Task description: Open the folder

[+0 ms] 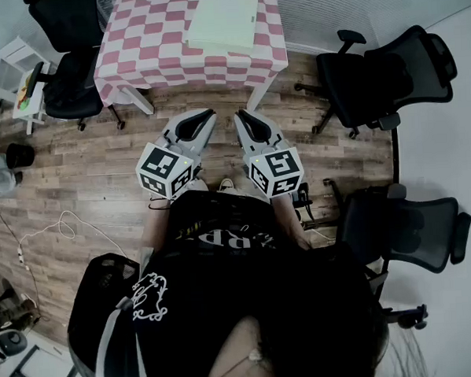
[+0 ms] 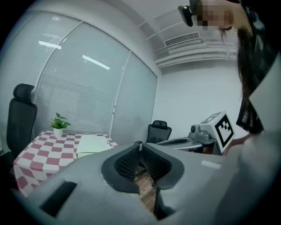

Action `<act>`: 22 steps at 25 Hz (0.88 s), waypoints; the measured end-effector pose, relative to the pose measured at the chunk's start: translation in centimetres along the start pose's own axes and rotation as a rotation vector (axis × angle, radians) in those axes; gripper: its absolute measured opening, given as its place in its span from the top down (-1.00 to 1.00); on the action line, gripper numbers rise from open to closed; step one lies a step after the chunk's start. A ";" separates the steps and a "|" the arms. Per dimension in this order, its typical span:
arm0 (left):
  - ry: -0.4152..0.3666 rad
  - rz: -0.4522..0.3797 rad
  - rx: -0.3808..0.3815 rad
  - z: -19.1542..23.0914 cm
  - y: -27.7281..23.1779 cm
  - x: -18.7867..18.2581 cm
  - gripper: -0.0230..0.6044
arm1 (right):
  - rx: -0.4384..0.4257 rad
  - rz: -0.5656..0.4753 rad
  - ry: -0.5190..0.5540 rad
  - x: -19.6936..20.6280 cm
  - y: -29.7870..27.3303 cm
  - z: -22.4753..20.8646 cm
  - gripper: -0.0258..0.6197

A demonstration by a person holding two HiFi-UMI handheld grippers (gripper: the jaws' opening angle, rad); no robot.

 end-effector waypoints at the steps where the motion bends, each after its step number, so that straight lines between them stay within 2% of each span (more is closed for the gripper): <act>1: 0.000 0.001 -0.002 0.0 -0.2 0.0 0.83 | 0.000 0.000 0.001 0.0 0.0 -0.2 0.81; 11: -0.001 0.019 -0.017 -0.9 -0.9 0.4 0.83 | 0.001 0.007 0.008 0.5 0.5 -1.3 0.81; 22: -0.003 0.030 -0.029 -2.3 -2.4 1.2 0.83 | -0.007 0.022 -0.036 2.2 2.0 -3.0 0.81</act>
Point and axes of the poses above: the fingertips, and each gripper's own axes: y backward along the fingers, z to its left, x out of its underside, the point moved 9 cm from there along y, backward along the fingers, and after that the axes turned 9 degrees about y, right-handed, at the moved point
